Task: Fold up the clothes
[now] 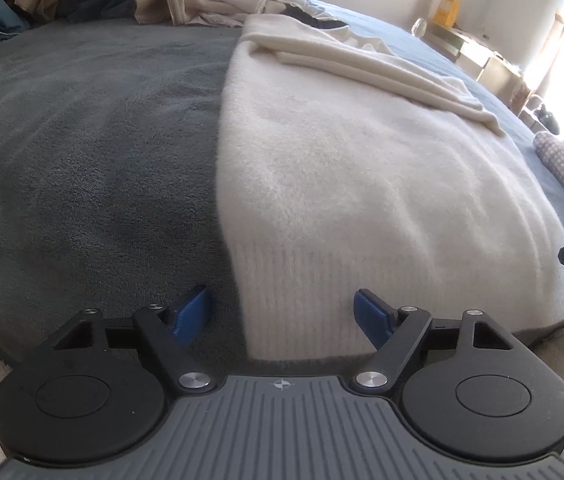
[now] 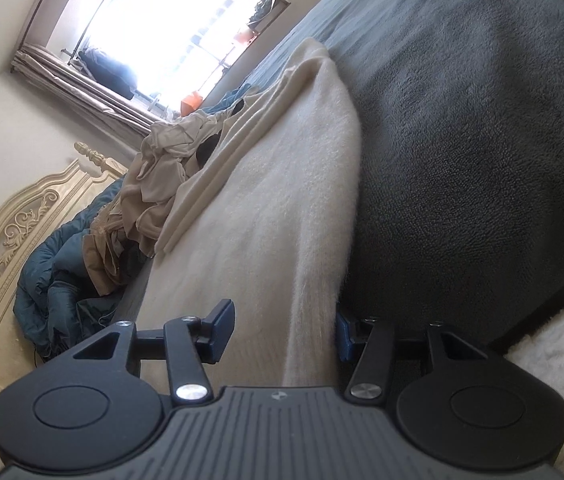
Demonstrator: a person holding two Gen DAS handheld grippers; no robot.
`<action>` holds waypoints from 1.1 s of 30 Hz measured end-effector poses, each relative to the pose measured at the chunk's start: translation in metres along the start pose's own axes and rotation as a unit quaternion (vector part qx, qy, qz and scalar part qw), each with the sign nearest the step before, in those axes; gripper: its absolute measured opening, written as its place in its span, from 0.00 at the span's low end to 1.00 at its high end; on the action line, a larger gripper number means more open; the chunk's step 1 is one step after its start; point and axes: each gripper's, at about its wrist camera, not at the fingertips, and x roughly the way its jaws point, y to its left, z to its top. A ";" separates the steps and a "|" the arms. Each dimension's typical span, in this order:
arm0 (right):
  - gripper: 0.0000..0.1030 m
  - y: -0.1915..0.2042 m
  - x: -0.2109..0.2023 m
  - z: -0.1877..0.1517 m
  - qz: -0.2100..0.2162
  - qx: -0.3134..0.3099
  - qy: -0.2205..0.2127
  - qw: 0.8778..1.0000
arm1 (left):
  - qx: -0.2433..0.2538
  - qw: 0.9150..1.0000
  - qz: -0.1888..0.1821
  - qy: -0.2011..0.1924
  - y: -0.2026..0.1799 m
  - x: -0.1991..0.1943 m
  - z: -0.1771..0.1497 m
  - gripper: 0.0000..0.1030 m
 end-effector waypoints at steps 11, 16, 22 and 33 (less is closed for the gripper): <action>0.48 -0.004 -0.007 -0.005 -0.011 0.009 -0.010 1.000 | -0.028 0.999 -0.024 0.000 0.012 -0.001 0.001 0.62; 0.48 -0.005 -0.005 -0.002 -0.016 0.008 -0.013 1.000 | 0.004 1.000 0.013 0.017 -0.009 0.004 0.005 0.69; 0.50 0.000 -0.003 -0.004 -0.021 -0.008 -0.012 1.000 | 0.040 0.997 0.049 0.034 -0.028 0.011 0.008 0.78; 0.54 0.004 -0.006 -0.004 -0.024 -0.050 -0.003 0.998 | 0.074 0.993 0.084 0.038 -0.044 0.014 0.007 0.83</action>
